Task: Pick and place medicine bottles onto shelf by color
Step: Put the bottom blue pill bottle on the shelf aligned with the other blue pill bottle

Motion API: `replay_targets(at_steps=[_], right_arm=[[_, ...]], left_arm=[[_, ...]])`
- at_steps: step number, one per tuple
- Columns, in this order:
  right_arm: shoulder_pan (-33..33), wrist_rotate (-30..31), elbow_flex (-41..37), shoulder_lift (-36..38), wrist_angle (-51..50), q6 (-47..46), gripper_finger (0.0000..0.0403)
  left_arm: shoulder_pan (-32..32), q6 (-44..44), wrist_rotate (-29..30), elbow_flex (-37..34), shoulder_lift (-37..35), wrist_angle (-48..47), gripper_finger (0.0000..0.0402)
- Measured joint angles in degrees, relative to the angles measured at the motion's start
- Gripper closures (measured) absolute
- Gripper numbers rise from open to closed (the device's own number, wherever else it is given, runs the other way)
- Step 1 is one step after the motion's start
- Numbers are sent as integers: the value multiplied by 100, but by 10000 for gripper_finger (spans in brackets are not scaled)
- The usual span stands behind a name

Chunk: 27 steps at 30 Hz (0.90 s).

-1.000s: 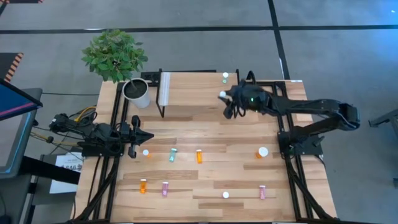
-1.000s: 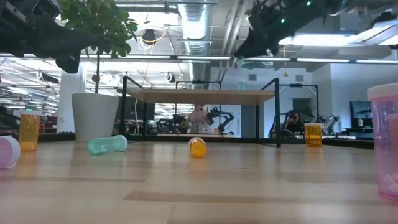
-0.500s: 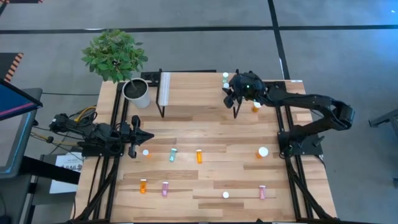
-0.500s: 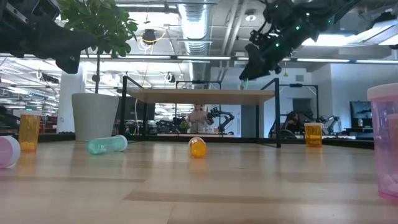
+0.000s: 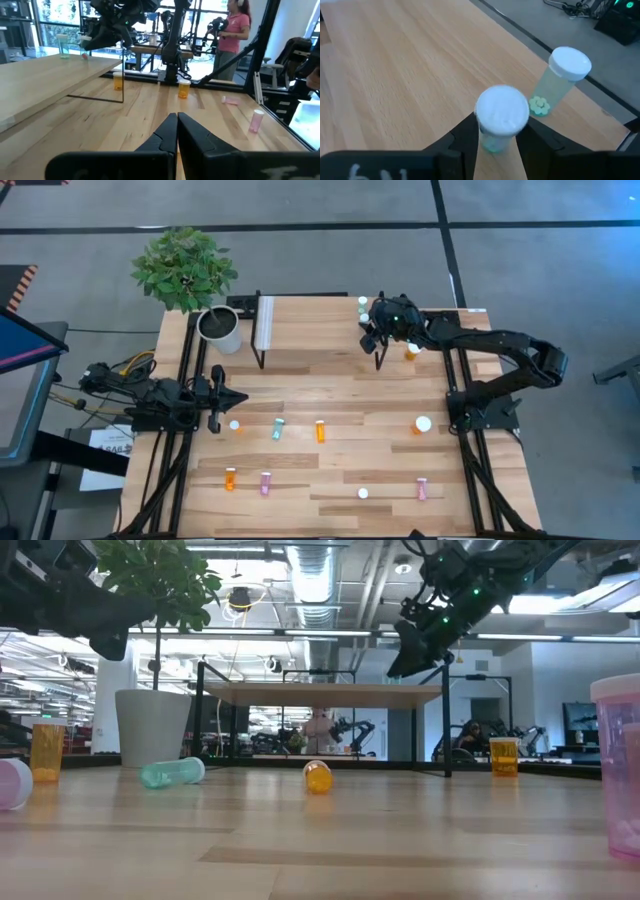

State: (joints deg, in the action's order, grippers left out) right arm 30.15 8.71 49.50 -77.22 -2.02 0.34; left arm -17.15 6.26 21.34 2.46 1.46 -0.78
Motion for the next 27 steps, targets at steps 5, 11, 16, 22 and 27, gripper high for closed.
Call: replay_targets(at_steps=[5, 11, 16, 22, 27], right_arm=[[-11, -2, 0, -4, 11, -11, 240], [-11, -9, 0, -4, 27, -28, 224], [-11, -140, 0, 2, 76, -93, 207], [-90, -150, 0, 95, 56, -138, 184], [-185, -147, 0, 339, -66, -140, 174]], left_arm=[[-1, 0, 2, 0, 0, 0, 401], [-2, 28, 3, 0, 0, 0, 401], [-2, 31, 4, 0, -1, 0, 401], [-2, 39, 4, 0, -1, 0, 401], [-1, 42, 4, 0, 0, 0, 401]])
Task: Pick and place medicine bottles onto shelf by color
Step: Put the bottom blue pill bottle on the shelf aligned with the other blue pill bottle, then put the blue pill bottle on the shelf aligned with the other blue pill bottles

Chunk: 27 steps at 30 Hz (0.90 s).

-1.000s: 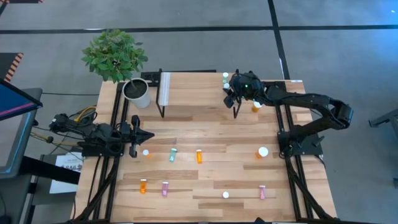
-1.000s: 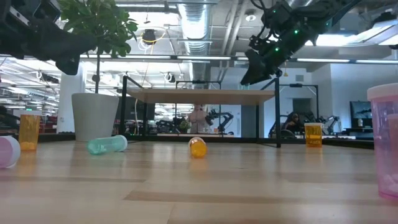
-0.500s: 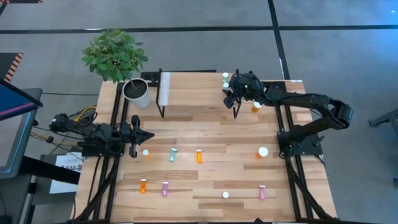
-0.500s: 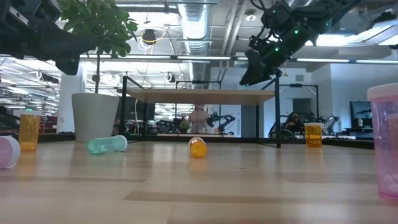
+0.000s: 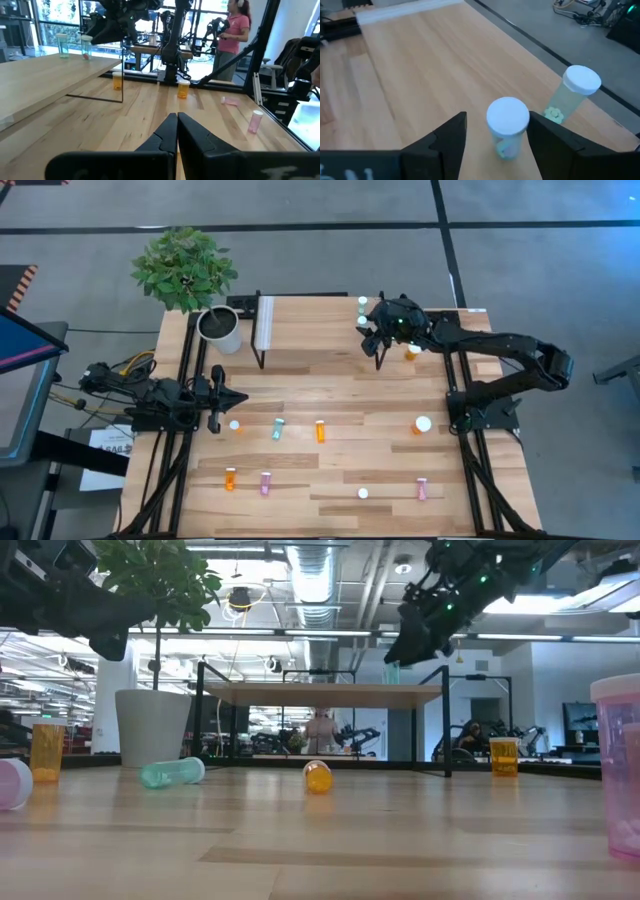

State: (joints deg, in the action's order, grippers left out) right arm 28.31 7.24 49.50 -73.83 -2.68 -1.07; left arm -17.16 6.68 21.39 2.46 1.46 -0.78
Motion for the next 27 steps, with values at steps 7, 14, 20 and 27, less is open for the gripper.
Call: replay_targets(at_steps=[7, 14, 20, 27], right_arm=[[-23, 102, 0, 529, -553, -101, 173], [-218, 174, 2, 1189, -865, -268, 173], [-874, 189, 2, 1658, -818, -349, 173], [-2216, 237, 2, 1609, -284, -390, 173]], left_arm=[[-1, 2, 0, 0, 1, 14, 401], [-1, 72, -2, 0, 1, 26, 401], [-1, 282, -2, 0, 0, 26, 401], [0, 1043, -174, 0, 3, 25, 399]])
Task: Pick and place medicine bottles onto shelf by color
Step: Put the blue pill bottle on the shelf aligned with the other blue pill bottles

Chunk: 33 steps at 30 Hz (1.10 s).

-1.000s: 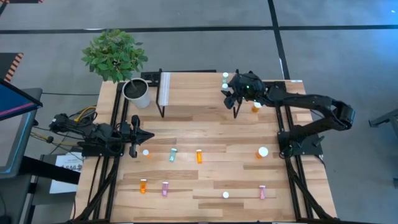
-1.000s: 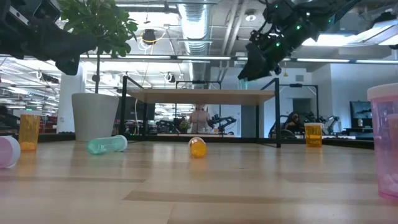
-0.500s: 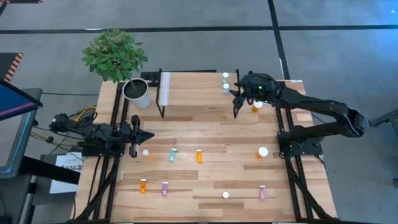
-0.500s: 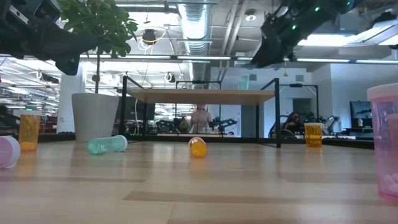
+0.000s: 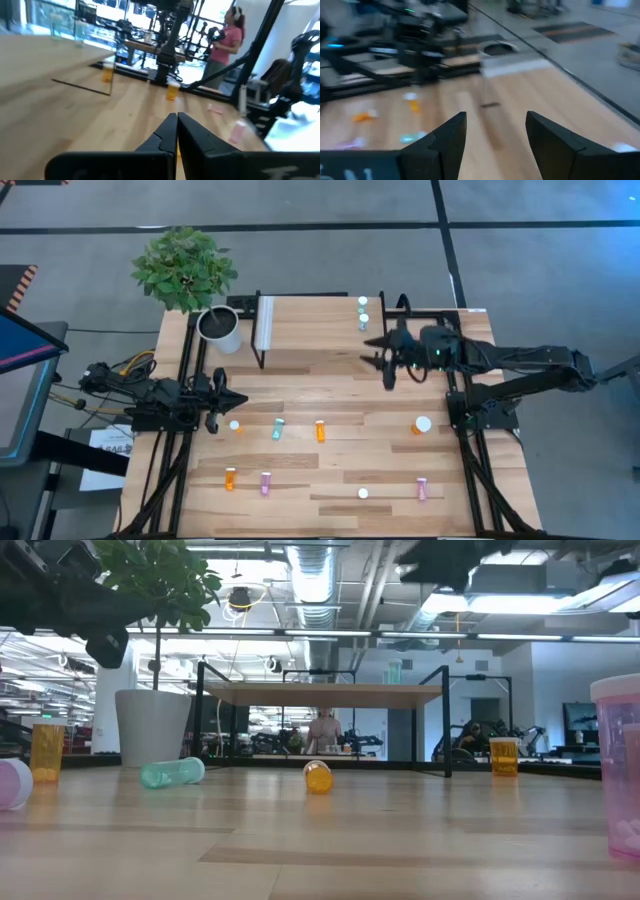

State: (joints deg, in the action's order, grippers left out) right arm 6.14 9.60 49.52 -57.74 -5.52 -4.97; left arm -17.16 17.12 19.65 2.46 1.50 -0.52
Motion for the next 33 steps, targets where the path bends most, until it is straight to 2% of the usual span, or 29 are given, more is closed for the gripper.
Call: replay_targets(at_steps=[5, 10, 18, 22, 29, 33], right_arm=[[-775, 597, 1, -71, 128, 32, 173], [-1342, 1314, 2, 13, 172, 37, 173], [-1931, 1952, 2, 33, 199, 46, 173], [-2114, 2194, 2, 33, 236, 49, 173], [-2337, 2372, 2, 33, 274, 50, 173], [-2513, 2377, 2, 33, 273, 50, 173]], left_arm=[[-1, 370, -239, 0, 36, 3, 369], [-1, 695, -238, 2, 504, 55, 324], [0, 761, -345, 97, 1774, 995, 275], [0, 719, -277, 650, 2575, 816, 268], [1, 790, -117, 1668, 4028, -137, 266], [-34, 1047, -210, 1824, 4773, 105, 266]])
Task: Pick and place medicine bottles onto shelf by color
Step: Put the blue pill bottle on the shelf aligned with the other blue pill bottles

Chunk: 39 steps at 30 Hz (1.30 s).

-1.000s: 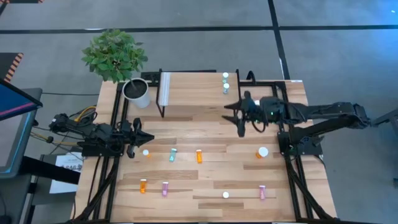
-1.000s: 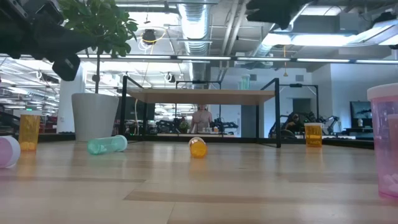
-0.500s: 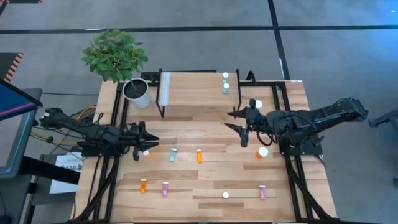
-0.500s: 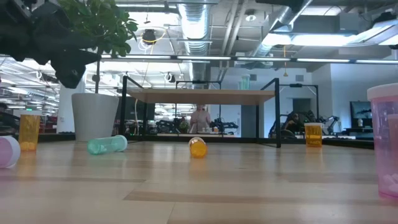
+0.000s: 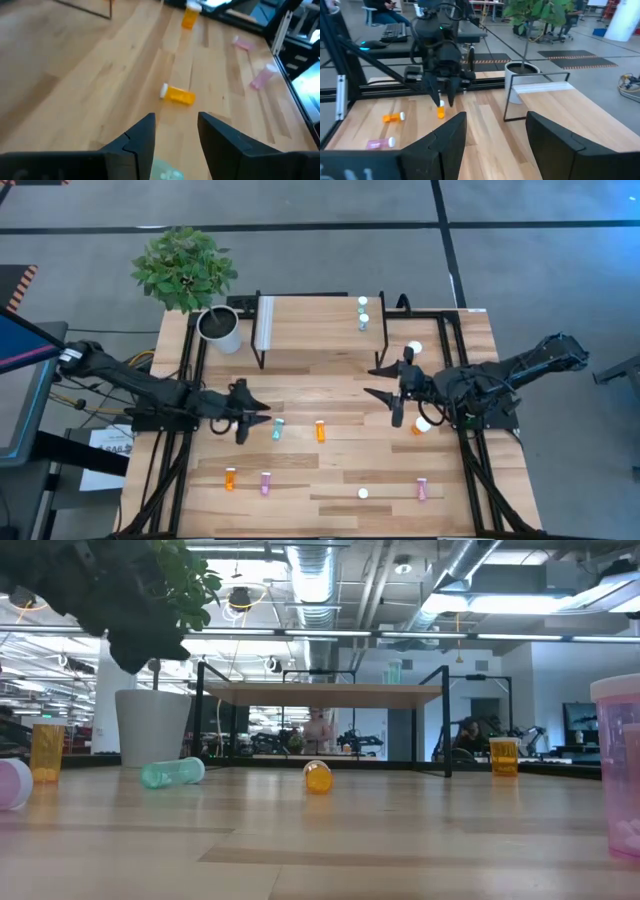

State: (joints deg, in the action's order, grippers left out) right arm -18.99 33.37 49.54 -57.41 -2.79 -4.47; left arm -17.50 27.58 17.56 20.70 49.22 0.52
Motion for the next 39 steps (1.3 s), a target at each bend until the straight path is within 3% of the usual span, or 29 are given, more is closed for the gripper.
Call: replay_targets(at_steps=[5, 13, 17, 24, 31, 39], right_arm=[[-139, 11, 0, 0, -7, 12, 173], [-150, 20, 0, 0, -14, 171, 173], [-150, 19, 0, 0, -15, 199, 173], [-150, 19, 0, 0, -18, 212, 173], [-150, 19, -2, 0, -17, 210, 173], [-150, 19, -2, 0, -19, 210, 173]], left_arm=[[-6, 573, -338, 95, 806, 12, 250], [-4, 1108, -537, 457, 1955, 0, 147], [-2, 1385, -562, 783, 2577, -328, 115], [-2, 1858, -295, 1701, 3583, -1984, 109], [-2, 1785, -476, 2132, 4235, -2042, 109], [-2, 1610, -474, 2130, 4203, -2255, 138]])
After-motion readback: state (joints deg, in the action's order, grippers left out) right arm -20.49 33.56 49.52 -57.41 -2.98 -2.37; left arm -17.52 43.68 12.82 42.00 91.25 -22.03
